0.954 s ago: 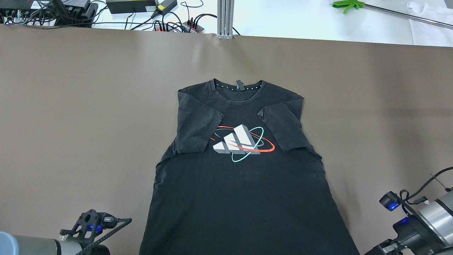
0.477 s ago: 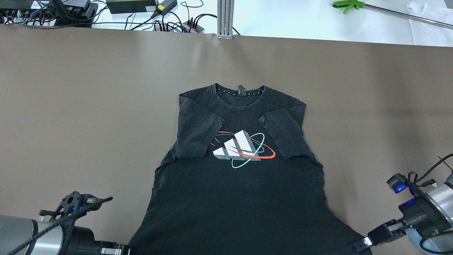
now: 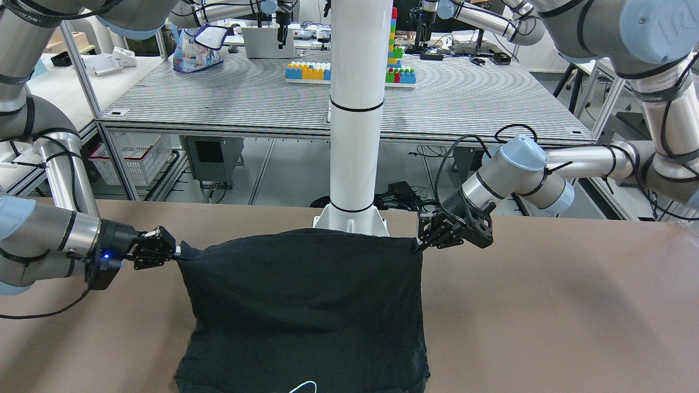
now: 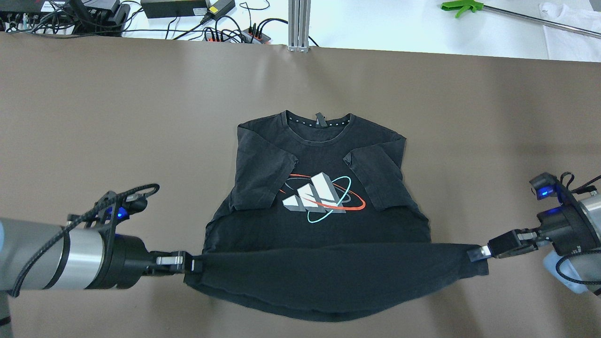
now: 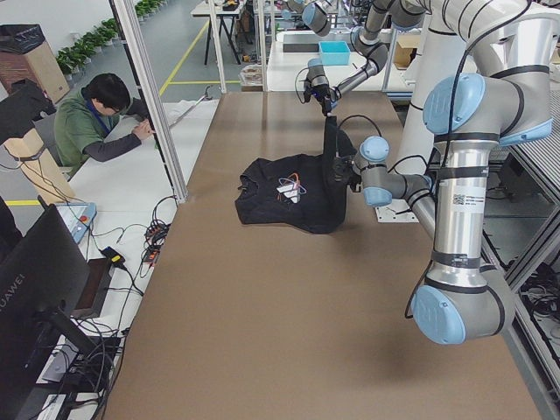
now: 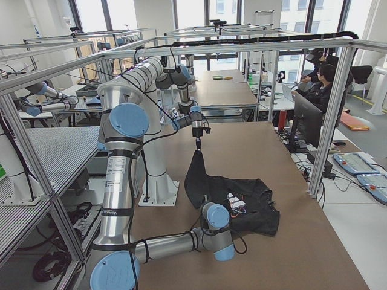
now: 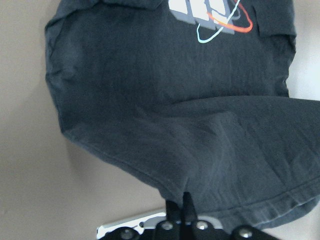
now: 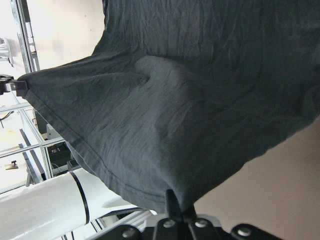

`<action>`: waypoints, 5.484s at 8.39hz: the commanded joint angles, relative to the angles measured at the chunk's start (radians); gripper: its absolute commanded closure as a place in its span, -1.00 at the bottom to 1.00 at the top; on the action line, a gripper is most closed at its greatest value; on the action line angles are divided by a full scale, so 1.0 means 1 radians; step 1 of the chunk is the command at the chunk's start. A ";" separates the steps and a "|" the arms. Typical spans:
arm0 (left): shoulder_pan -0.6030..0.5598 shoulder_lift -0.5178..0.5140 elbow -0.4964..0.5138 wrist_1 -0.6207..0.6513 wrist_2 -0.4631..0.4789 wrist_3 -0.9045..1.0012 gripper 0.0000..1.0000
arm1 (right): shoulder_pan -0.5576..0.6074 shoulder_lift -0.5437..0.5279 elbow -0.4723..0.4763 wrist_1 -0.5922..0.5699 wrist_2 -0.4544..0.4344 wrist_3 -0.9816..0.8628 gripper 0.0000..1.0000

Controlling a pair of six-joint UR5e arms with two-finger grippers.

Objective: Fold clothes
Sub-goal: 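Lift the hem with both grippers and fold it toward the collar, then release the hem with both grippers and raise them away, then move the right gripper down to the folded shirt's side edge nearest it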

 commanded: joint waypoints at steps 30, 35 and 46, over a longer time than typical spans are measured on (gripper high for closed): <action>-0.363 -0.525 0.715 0.016 0.041 -0.005 -0.15 | 0.015 0.259 -0.106 -0.709 -0.767 -0.399 0.08; -0.365 -0.541 0.693 0.018 0.096 -0.016 -1.00 | 0.015 0.248 -0.100 -0.709 -0.766 -0.376 -0.86; -0.400 -0.561 0.683 0.030 0.121 -0.011 -1.00 | -0.191 0.080 -0.040 -0.829 -0.591 -0.265 -0.86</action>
